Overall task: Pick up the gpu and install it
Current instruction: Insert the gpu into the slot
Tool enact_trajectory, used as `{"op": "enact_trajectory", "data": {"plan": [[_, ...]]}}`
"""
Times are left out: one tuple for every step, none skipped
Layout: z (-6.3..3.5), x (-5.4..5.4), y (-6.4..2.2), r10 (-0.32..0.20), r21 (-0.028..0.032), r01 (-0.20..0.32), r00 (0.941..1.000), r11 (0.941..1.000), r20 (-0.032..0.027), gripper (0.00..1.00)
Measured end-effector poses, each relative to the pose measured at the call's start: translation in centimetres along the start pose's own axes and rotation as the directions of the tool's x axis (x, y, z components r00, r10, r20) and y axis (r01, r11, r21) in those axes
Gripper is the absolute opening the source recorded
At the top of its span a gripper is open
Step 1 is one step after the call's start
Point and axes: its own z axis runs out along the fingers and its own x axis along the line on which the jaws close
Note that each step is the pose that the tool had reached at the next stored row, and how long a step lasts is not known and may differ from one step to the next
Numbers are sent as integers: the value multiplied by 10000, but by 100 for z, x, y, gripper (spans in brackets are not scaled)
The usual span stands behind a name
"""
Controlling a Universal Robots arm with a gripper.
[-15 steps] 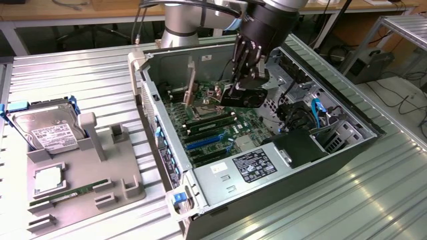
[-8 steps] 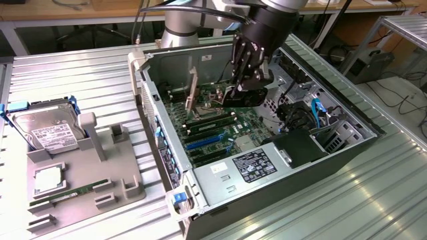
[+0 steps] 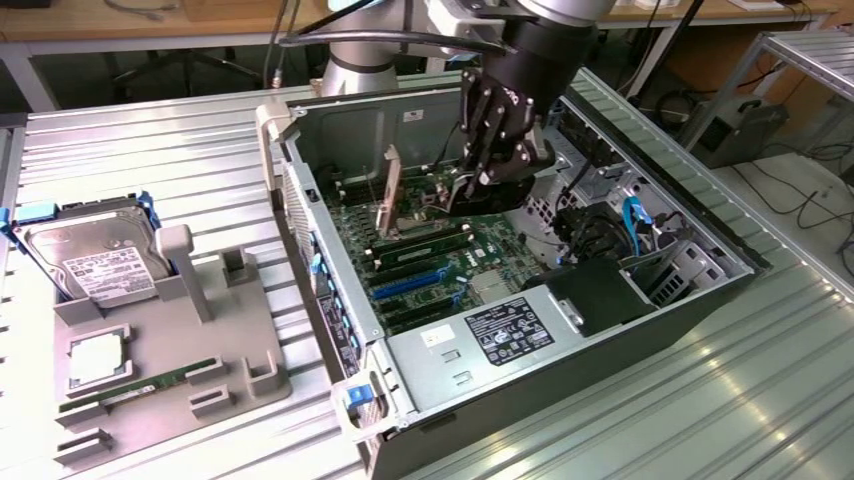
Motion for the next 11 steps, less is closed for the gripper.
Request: {"op": "enact_trajectory", "data": {"plan": [[7, -2, 0, -110, 3, 110, 9999, 9999, -1, 26], [15, -7, 0, -177, 5, 177, 9998, 9998, -3, 26], [36, -16, 6, -250, 7, 250, 9997, 9997, -3, 26], [57, -27, 23, -275, 17, 275, 9996, 9996, -3, 26], [73, -28, 45, -276, 31, 276, 9996, 9996, -1, 26], [89, -26, 63, -276, 44, 276, 9996, 9996, 1, 26], [116, -24, 94, -277, 56, 277, 9996, 9996, 0, 26], [133, -22, 114, -277, 61, 277, 9996, 9996, -1, 26], [153, -20, 135, -277, 66, 277, 9996, 9996, 0, 26], [174, -18, 157, -278, 69, 278, 9996, 9996, 0, 26], [198, -16, 178, -277, 72, 277, 9996, 9996, 0, 26]]}}
